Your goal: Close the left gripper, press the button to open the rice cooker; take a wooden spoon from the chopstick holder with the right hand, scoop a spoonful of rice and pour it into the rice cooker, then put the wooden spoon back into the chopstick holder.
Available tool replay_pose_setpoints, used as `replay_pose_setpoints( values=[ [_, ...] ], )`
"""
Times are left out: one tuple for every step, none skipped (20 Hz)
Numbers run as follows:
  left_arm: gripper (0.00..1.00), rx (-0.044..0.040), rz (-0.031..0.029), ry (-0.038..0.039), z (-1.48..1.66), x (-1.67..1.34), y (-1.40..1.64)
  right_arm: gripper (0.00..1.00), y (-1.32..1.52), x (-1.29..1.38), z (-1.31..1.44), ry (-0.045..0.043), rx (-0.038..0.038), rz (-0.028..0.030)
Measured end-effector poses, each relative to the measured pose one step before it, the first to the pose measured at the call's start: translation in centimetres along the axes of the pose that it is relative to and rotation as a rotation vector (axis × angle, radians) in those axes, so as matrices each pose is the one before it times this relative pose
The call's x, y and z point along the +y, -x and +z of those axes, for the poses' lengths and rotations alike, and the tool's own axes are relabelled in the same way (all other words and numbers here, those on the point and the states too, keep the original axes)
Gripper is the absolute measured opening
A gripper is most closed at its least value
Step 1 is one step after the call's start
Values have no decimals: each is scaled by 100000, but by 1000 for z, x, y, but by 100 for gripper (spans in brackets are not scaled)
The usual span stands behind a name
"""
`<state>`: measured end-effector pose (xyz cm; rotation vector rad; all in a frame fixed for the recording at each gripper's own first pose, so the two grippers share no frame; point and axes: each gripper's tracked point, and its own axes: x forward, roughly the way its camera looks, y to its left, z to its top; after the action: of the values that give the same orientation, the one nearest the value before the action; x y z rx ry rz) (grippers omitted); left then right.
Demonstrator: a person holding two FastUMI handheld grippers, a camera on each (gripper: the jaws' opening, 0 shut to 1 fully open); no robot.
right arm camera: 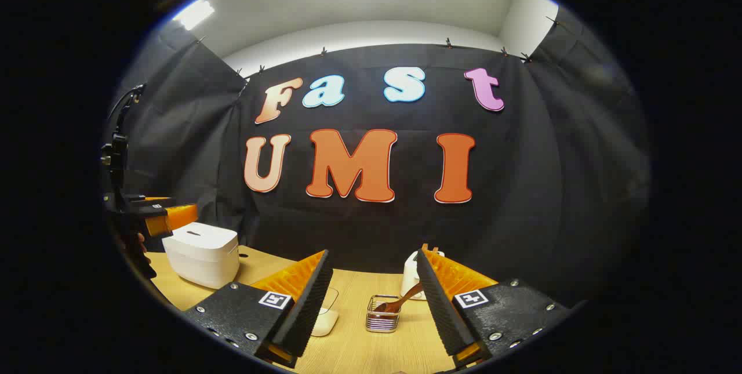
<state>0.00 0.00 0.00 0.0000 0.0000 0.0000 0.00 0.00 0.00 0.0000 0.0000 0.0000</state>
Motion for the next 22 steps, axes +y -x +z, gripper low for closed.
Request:
replay_pose_setpoints(
  values=[
    [99, 319, -187, -42, -102, 33, 45, 87, -84, 57, -146, -53, 430, 195],
    [99, 351, -118, -46, -23, 8, -9, 87, -80, -54, -161, -342, 673, -243],
    [99, 282, -405, -83, -83, -82, -6, 87, 6, -15, -98, -271, 169, -29],
    [98, -35, -414, -3, -23, -36, -86, 87, -4, -142, -23, -312, -47, -417],
    [98, -18, -350, 22, -18, -5, -29, 87, 243, 19, -115, -77, 96, 248],
    [99, 26, -120, -39, 49, 10, -110, 87, 82, 24, -48, 118, 30, -47],
    [99, 398, 291, 17, -186, -20, 75, 87, -94, 64, -12, 193, -15, 151],
    [99, 119, 104, -53, -163, -84, 60, 87, 21, -9, -23, 147, 170, 106],
    [98, -83, -148, 27, -55, -80, 0, 87, -41, -124, -24, -100, 87, -133],
    [99, 44, -476, -75, -73, -116, -117, 87, 83, -6, -29, 78, 163, 49],
    [99, 317, -273, -260, -197, -109, -125, 87, -55, -42, -8, -82, 51, -384],
    [98, 621, -193, -854, -212, -114, -169, 87, -16, -18, 62, -60, -438, 139],
    [98, 357, 334, -1195, -331, -139, 94, 87, -45, -26, -13, -182, -212, 151],
    [98, -21, 277, -999, -14, 33, 43, 87, -21, -111, -35, 7, 59, 151],
    [98, -395, -639, -139, 190, -338, 130, 87, -13, -236, -85, 106, 57, -420],
    [98, -141, -1481, 821, 135, -445, 36, 87, -30, -298, -94, 23, 777, -748],
    [99, -340, -880, 767, -69, -339, 77, 87, 98, -273, -333, -31, 749, -350],
    [98, -486, -189, -58, 249, -102, 51, 87, -35, -179, -23, -171, 130, -164],
    [99, -606, 196, -757, 191, 48, 77, 87, 68, -229, 2, -294, -123, -223],
    [98, -425, 282, -814, 171, 204, 31, 87, -63, -254, -74, -504, 74, -562],
    [99, -377, 182, -600, 4, -65, 247, 87, 35, -291, -225, -556, 185, -266],
    [98, -294, 311, -354, 149, 111, -31, 87, -6, -223, -176, -608, 167, -251]
  ],
)
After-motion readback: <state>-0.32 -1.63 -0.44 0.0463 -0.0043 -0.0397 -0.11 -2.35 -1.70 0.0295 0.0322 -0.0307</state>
